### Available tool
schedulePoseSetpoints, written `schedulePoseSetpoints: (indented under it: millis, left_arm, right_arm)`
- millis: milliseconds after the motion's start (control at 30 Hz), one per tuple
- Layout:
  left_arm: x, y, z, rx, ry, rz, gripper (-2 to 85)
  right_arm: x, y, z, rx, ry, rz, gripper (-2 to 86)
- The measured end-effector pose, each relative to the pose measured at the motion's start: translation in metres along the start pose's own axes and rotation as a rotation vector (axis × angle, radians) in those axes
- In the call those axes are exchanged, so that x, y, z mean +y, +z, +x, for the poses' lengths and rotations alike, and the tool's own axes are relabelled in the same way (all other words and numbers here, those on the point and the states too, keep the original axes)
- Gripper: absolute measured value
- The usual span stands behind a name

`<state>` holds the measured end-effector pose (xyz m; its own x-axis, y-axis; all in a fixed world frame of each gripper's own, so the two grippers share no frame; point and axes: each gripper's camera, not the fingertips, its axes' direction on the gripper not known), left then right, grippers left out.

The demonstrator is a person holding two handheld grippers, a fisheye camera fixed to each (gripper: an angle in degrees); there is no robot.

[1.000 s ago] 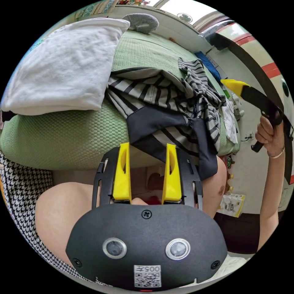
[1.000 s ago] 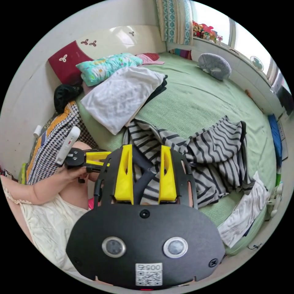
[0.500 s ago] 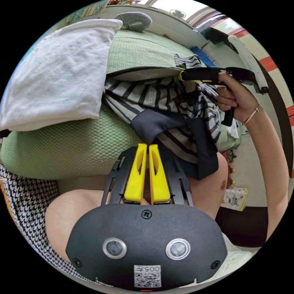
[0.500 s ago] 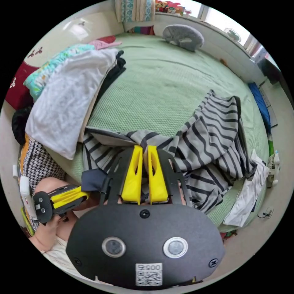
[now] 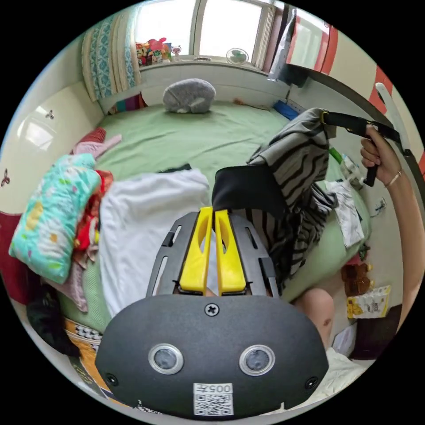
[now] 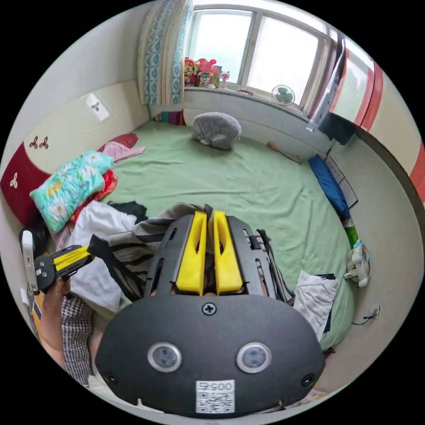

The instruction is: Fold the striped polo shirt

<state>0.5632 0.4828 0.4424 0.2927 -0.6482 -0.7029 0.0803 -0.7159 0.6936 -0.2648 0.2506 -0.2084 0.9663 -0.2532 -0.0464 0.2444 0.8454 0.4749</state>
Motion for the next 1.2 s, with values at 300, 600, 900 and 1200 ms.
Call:
schedulePoseSetpoints:
  millis: [300, 600, 900, 1200]
  left_arm:
    - [-0.043, 0.040, 0.018, 0.132, -0.020, -0.033, 4.4]
    - [0.036, 0.126, 0.145, 0.300, 0.298, -0.234, 15.1]
    - [0.019, 0.171, 0.162, 0.142, 0.231, -0.306, 9.9]
    - [0.015, 0.121, 0.145, 0.181, 0.172, -0.273, 2.8]
  right_arm:
    - [0.017, 0.064, 0.013, -0.161, -0.021, -0.096, 7.5]
    - [0.159, 0.106, 0.125, -0.037, -0.037, -0.360, 12.7]
    - [0.190, 0.125, 0.170, 0.098, -0.128, -0.408, 12.6]
    - [0.171, 0.136, 0.190, 0.108, 0.050, -0.387, -0.8]
